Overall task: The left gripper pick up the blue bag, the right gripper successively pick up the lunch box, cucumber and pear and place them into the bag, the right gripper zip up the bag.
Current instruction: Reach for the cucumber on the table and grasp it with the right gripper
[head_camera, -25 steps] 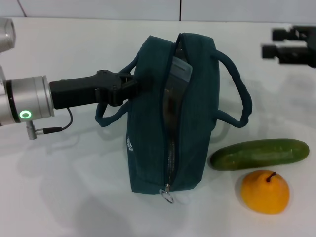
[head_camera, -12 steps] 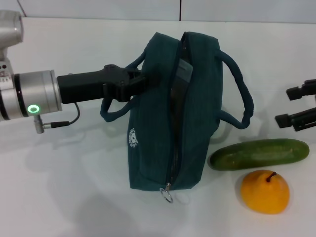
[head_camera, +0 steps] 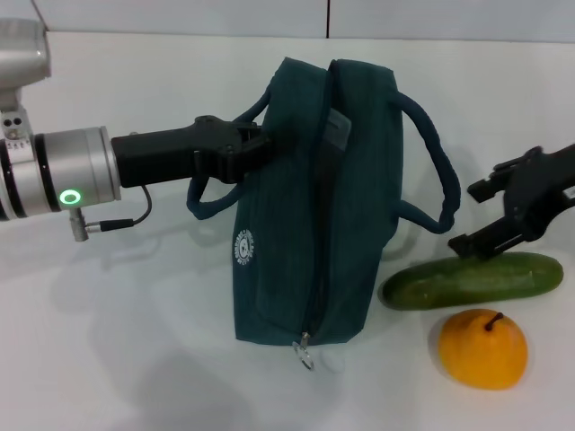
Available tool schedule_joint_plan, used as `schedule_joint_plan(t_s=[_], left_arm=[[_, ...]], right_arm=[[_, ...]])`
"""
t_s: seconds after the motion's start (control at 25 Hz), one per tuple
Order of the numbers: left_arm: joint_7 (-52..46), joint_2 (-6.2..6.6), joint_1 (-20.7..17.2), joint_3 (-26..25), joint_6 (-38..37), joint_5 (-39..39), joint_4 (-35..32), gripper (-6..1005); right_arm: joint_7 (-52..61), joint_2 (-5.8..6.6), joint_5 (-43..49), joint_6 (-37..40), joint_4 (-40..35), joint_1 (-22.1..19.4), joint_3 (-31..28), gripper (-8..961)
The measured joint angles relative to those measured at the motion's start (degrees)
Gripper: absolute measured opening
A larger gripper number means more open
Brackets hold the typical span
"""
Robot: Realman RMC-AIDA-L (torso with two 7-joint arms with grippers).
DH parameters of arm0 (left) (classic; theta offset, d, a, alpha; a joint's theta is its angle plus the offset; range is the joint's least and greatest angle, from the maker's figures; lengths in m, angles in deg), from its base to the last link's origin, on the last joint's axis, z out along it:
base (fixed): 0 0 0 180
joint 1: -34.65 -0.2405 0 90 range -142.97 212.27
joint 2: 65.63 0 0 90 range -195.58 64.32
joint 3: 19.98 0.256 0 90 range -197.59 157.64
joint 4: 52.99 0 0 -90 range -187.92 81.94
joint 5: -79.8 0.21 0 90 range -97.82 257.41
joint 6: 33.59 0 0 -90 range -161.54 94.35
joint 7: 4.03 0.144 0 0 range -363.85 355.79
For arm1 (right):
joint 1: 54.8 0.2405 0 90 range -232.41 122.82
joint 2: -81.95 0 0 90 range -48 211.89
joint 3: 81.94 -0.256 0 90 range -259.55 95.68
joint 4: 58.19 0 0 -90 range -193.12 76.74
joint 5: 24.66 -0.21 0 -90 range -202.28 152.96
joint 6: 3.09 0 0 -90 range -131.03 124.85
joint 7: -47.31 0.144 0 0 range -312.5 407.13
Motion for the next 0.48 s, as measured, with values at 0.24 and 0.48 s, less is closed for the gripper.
schedule_joint_plan(t_s=[0.24,0.48], left_arm=[[0.07,-0.1,-0.08,-0.11,1.64,-0.04,0.88,40],[1.13,-0.53,-0.4,-0.16,2.42,-0.47,0.96,39]], right_arm=[[0.49,-0.06,3.99,-2.05,1.94,2.44,4.01,885],[0.11,-0.03,4.82,-5.19,5.7,4.94,9.48,882]])
